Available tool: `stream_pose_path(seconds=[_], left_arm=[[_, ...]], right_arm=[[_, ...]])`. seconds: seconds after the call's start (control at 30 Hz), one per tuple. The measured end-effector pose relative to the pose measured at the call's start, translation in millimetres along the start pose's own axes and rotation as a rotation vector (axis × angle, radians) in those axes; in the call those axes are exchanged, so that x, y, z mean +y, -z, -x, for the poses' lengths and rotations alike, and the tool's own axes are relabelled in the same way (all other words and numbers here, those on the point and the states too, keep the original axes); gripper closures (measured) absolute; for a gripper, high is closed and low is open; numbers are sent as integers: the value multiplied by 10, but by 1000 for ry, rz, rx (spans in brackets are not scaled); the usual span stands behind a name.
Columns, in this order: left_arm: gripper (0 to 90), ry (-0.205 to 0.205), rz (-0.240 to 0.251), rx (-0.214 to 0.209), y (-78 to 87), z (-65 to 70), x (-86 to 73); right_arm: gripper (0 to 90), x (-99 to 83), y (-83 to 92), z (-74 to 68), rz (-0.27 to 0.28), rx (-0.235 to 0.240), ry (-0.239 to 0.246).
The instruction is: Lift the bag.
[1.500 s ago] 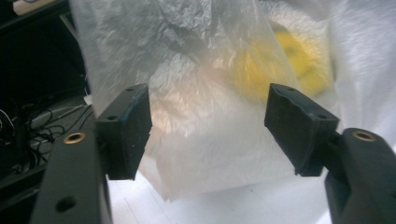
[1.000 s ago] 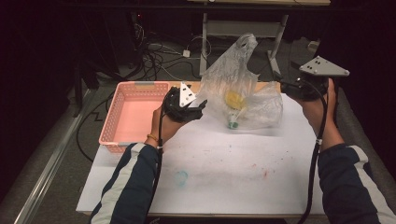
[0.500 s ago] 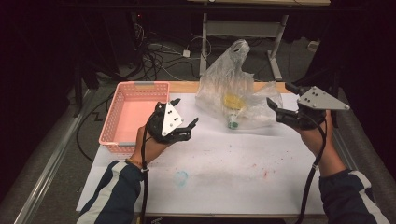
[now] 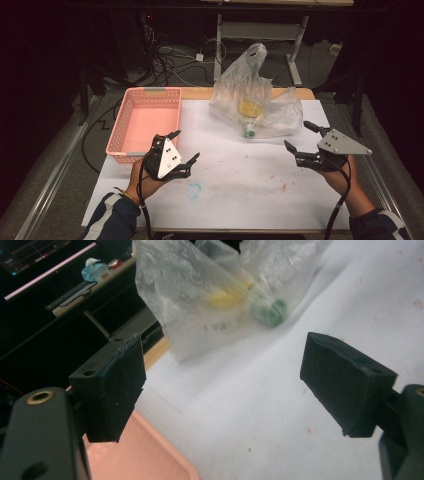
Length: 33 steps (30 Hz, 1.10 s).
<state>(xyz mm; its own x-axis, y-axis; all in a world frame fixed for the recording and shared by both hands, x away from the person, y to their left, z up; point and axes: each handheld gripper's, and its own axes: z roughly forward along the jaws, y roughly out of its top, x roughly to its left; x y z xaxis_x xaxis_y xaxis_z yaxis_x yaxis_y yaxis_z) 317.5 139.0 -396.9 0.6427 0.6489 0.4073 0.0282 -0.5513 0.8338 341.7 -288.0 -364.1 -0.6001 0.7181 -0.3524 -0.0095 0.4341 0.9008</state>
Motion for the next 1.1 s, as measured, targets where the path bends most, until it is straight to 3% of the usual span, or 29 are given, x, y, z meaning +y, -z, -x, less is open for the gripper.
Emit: stream_pose_path(seconds=[0.17,0.3,0.4,0.73,0.9,1.1], left_arm=[[180,30,-25,-14,35,59,-181],[179,19,-39,-13,65,128,-289],[180,37,-51,-20,83,155,-364],[180,55,-140,-53,110,293,-630],[179,52,-159,-75,124,343,-666],[179,34,-143,-70,123,356,-629]], right_arm=[[193,-207,61,-115,-13,5,-4],[192,-333,108,-182,-12,15,-19],[189,-422,126,-226,-28,27,-16],[189,-758,198,-395,-64,72,-51],[186,-878,206,-488,-105,110,-44],[186,-895,183,-509,-116,110,-36]])
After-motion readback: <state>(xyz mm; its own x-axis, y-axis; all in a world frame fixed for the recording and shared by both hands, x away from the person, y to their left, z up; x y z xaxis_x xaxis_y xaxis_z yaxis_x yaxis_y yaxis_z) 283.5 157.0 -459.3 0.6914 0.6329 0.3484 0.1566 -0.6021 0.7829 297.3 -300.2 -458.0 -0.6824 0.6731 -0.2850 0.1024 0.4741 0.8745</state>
